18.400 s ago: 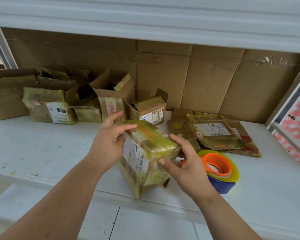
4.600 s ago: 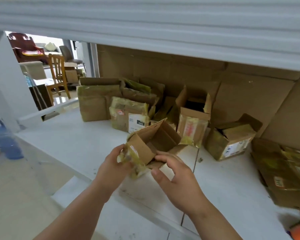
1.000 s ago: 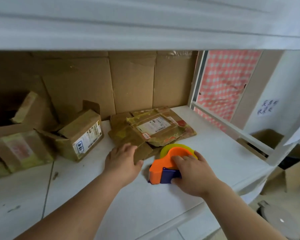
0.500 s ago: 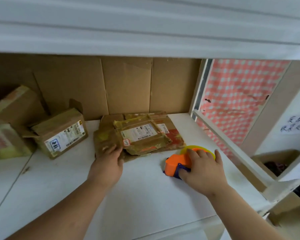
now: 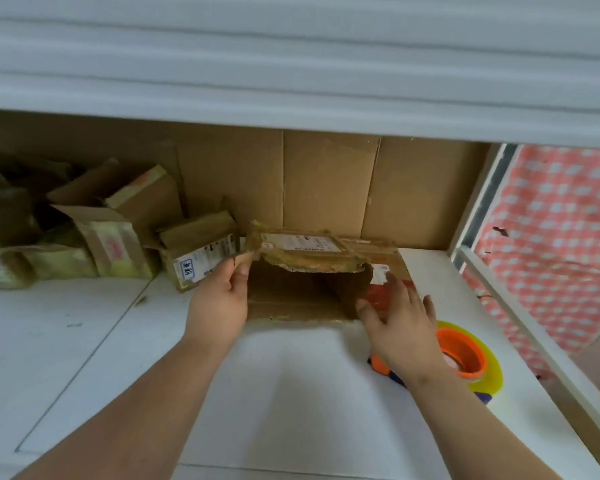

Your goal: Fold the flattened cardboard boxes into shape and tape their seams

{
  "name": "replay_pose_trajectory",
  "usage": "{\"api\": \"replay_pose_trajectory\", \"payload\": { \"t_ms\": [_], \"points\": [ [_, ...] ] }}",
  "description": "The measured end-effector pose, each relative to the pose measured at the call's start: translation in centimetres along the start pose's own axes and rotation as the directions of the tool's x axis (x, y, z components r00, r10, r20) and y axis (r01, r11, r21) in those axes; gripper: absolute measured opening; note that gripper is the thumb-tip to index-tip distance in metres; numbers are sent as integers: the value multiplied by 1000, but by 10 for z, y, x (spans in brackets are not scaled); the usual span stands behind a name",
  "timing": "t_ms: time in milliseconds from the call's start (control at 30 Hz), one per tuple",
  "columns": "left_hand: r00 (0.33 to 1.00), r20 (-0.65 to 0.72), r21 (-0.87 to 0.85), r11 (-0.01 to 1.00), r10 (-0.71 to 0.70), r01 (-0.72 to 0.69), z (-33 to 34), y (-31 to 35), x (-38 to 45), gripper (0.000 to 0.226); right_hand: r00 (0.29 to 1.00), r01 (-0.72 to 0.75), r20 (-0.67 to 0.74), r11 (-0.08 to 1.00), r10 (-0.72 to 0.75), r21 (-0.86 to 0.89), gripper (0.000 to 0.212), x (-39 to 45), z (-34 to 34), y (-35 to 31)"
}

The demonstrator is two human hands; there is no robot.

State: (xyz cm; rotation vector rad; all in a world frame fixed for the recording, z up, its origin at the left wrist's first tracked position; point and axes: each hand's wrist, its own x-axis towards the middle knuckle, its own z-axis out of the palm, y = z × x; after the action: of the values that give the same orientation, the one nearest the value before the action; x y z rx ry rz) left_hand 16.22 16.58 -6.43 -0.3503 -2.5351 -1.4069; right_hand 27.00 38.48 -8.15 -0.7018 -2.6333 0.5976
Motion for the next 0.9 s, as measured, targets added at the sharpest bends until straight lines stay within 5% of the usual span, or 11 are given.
{"api": "replay_pose_trajectory", "payload": {
  "t_ms": [200, 467, 667, 900],
  "points": [
    [999, -31, -141, 990, -27, 23, -35, 3, -11, 30, 994, -1, 106, 982, -19, 187, 58, -10, 8, -40],
    [996, -89, -163, 987, -17, 3, -94, -13, -5, 28, 1000, 6, -20, 943, 0, 333, 42, -34, -1, -96],
    [998, -14, -134, 989, -59, 57, -141, -14, -3, 23, 996, 20, -83, 898, 18, 439, 10, -56, -14, -141],
    [978, 52, -345, 915, -204, 209, -174, -25, -2, 25, 999, -50, 39, 912, 38, 407, 23, -83, -28, -156]
  ]
}}
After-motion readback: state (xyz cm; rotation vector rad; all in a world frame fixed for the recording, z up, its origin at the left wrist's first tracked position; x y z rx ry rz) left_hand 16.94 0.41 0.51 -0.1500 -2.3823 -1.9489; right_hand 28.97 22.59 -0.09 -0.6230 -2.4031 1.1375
